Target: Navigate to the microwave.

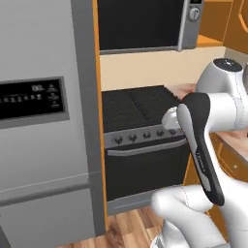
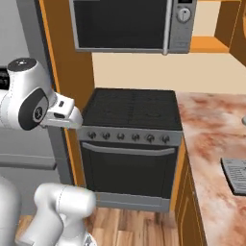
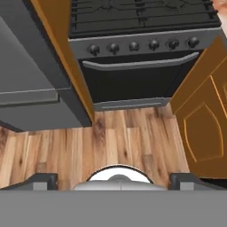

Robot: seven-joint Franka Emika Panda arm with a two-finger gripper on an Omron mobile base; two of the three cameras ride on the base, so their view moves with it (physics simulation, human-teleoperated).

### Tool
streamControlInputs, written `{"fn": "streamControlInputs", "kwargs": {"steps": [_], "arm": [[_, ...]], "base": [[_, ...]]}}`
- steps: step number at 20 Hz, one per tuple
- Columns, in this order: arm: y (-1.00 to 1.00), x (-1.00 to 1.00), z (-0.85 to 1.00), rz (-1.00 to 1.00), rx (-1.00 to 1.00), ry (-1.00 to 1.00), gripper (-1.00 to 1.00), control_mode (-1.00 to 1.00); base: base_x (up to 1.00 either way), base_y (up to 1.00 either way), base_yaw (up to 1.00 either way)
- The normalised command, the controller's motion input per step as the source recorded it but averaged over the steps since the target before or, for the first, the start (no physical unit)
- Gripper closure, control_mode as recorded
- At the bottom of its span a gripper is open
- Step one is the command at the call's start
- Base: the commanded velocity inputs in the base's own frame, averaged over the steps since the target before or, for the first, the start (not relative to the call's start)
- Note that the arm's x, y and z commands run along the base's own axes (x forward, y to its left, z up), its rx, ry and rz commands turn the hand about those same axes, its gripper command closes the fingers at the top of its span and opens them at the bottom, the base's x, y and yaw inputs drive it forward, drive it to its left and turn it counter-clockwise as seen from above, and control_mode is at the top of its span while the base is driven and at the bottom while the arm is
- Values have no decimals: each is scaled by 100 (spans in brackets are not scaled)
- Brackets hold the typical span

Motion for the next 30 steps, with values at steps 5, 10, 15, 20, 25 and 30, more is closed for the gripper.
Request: {"fn": "streamControlInputs", "kwargs": {"steps": [5, 10, 15, 20, 25, 30], "arm": [[0, 0, 0, 0, 0, 0, -100, 100], [0, 0, 0, 0, 0, 0, -100, 100], [0, 0, 0, 0, 0, 0, -100, 100], [0, 0, 0, 0, 0, 0, -100, 100], [0, 0, 0, 0, 0, 0, -100, 100], [0, 0, 0, 0, 0, 0, -100, 100]], "base": [[48, -76, 16], [52, -18, 0], [63, 1, 0], [70, 0, 0], [81, 0, 0], [69, 0, 0]]}}
